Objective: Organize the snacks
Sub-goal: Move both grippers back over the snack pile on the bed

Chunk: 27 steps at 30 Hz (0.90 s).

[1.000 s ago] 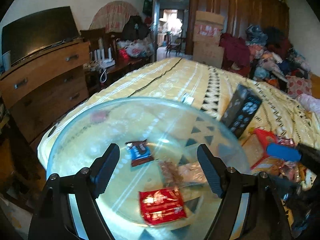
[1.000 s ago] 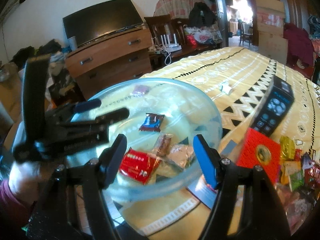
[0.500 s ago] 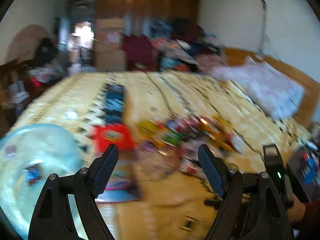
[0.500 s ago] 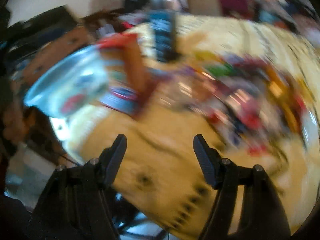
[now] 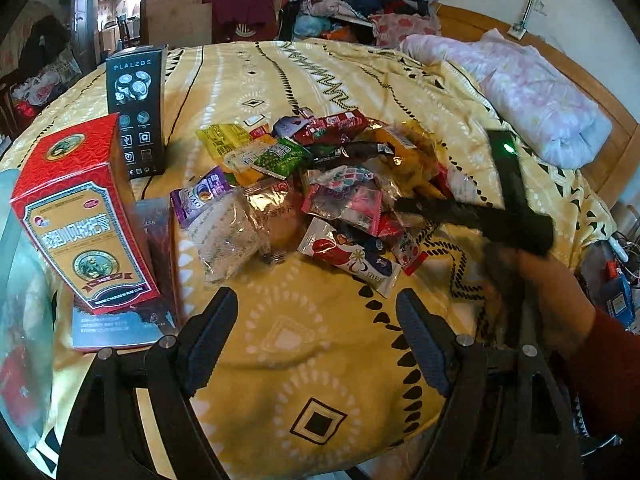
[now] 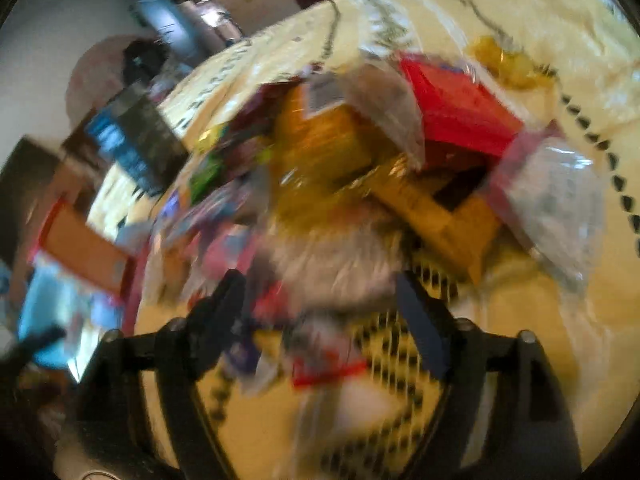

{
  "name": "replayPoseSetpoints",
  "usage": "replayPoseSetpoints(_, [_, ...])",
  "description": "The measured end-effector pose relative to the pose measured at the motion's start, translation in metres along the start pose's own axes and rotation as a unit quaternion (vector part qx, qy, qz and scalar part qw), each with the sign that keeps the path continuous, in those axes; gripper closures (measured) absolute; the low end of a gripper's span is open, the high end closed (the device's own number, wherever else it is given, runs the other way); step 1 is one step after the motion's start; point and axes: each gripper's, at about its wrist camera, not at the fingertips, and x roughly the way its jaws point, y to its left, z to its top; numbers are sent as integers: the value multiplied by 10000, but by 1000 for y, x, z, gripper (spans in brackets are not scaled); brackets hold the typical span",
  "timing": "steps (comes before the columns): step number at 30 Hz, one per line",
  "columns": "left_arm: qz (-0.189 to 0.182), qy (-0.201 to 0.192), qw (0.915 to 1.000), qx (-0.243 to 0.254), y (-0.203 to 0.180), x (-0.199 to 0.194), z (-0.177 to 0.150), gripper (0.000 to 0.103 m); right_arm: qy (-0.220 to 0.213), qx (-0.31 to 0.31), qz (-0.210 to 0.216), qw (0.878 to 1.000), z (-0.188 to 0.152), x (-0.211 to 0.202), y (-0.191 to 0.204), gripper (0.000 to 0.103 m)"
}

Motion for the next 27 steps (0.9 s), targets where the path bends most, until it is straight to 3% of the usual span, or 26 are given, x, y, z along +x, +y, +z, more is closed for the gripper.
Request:
replayPoseSetpoints(1, [0,23,10000,26,-1,2,1,20,-65,37,-43,10000,6,4,-1,15])
replayPoseSetpoints(3, [-23,76,9999,105,-5,7,3,20,-99,130,-23,9999,15,11,-4,13])
replayPoseSetpoints(7, [-152,181,9996,136,-13,15,4,20,16,103,-6,9999,16,19,-5,15])
replayPoseSetpoints(9, [-232,215,9994,102,-16,18,3,20,10,-47,-65,10000,15,17,-3,21])
replayPoseSetpoints(17, [-233,260,9994,9,-12,17,-4,20,-63,-573,250,9980,-13,-26,10,22])
replayPoseSetpoints(21, [-257,315,9990,-205,-1,20,-10,20,-79,-620,16,9980,-41,-58,-1,22])
replayPoseSetpoints(24, [-352,316,9984,-322,3,26,-11,20,97,-690,-350,9970,-60,-64,-12,21])
replayPoseSetpoints(27, [-502,327,9972,-448,3,42,-3,20,138,-776,-456,9958,-72,-67,-20,18])
